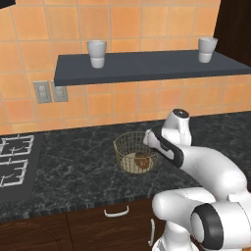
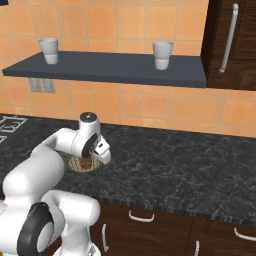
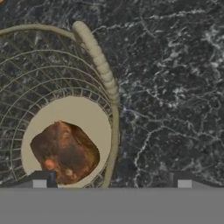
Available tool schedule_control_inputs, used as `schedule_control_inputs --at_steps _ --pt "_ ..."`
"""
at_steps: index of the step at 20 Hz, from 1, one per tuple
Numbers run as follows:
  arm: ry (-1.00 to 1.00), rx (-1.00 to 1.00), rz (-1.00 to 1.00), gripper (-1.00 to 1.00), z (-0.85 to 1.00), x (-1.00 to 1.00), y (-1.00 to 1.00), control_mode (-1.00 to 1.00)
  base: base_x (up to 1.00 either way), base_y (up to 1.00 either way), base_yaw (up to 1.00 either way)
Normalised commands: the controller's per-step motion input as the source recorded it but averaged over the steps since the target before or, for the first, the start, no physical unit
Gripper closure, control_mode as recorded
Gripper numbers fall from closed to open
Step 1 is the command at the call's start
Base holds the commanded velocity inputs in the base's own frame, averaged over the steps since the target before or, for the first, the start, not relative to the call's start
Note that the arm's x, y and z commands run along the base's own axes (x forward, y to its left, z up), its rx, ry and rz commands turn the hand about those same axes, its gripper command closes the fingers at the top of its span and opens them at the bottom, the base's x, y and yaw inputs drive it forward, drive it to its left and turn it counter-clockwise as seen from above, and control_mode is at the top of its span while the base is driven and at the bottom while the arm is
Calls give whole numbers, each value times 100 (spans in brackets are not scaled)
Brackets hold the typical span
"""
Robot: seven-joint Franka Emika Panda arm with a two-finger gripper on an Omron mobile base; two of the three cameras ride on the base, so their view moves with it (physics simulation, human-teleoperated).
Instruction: Open the cabinet, pick up the bread from the cabinet and place it in the basket. Then move the basket to the dining counter.
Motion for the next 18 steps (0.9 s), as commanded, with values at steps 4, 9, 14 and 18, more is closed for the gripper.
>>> schedule_control_inputs --at_steps 4,9,14,18 --pt "1 0 0 -100 -26 27 0 -100 0 0 0" --pt "0 -2 0 100 -23 20 4 -100 0 0 0" --pt "0 -7 0 100 -48 -1 37 -100 0 0 0" --pt "1 -12 0 100 -87 -15 66 -100 0 0 0"
